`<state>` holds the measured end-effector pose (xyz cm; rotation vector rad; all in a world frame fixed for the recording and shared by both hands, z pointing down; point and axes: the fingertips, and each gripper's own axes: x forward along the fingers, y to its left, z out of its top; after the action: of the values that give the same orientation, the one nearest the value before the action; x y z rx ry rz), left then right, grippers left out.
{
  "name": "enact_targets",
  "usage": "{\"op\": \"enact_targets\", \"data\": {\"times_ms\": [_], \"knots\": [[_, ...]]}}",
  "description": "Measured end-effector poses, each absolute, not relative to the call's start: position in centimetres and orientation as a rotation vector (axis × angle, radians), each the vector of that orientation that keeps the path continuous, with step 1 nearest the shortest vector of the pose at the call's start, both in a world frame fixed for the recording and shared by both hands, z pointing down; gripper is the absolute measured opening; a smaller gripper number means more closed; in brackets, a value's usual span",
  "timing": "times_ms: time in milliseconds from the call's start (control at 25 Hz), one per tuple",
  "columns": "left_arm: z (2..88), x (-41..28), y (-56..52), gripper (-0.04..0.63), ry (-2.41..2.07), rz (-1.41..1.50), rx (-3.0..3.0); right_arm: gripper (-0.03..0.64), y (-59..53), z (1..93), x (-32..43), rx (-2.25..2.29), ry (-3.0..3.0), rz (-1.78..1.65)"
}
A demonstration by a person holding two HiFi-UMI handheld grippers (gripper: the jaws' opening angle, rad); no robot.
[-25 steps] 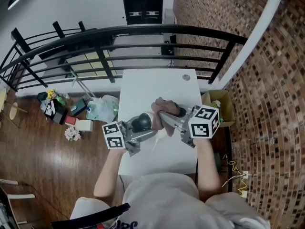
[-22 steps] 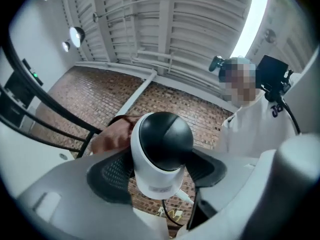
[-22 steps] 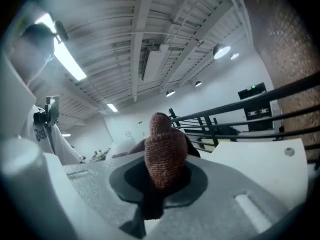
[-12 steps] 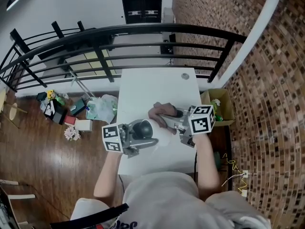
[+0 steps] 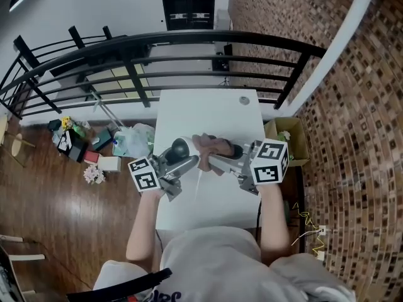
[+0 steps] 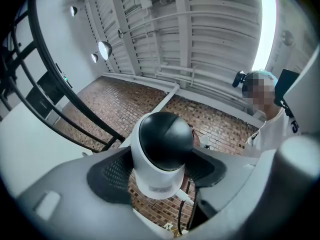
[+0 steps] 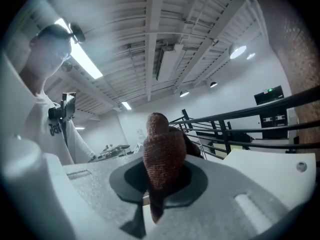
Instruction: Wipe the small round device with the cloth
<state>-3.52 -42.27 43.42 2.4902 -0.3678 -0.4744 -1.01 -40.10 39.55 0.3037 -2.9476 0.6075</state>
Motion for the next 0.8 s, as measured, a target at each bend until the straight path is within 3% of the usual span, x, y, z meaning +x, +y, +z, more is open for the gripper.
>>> {"op": "enact_targets", "data": {"times_ms": [440,800], "knots": [[39.6,-1.9,-37.2,0.351,-0.044,-0.568,2.602,0.029,-42.8,40.5,0.7,0.480,-2.946,0.640],[37.0,-1.5,-33.0,0.351,0.294,-0.749,2.602,0.029,-40.2,42.3,-1.0,0.133,-2.982,0.985]]}}
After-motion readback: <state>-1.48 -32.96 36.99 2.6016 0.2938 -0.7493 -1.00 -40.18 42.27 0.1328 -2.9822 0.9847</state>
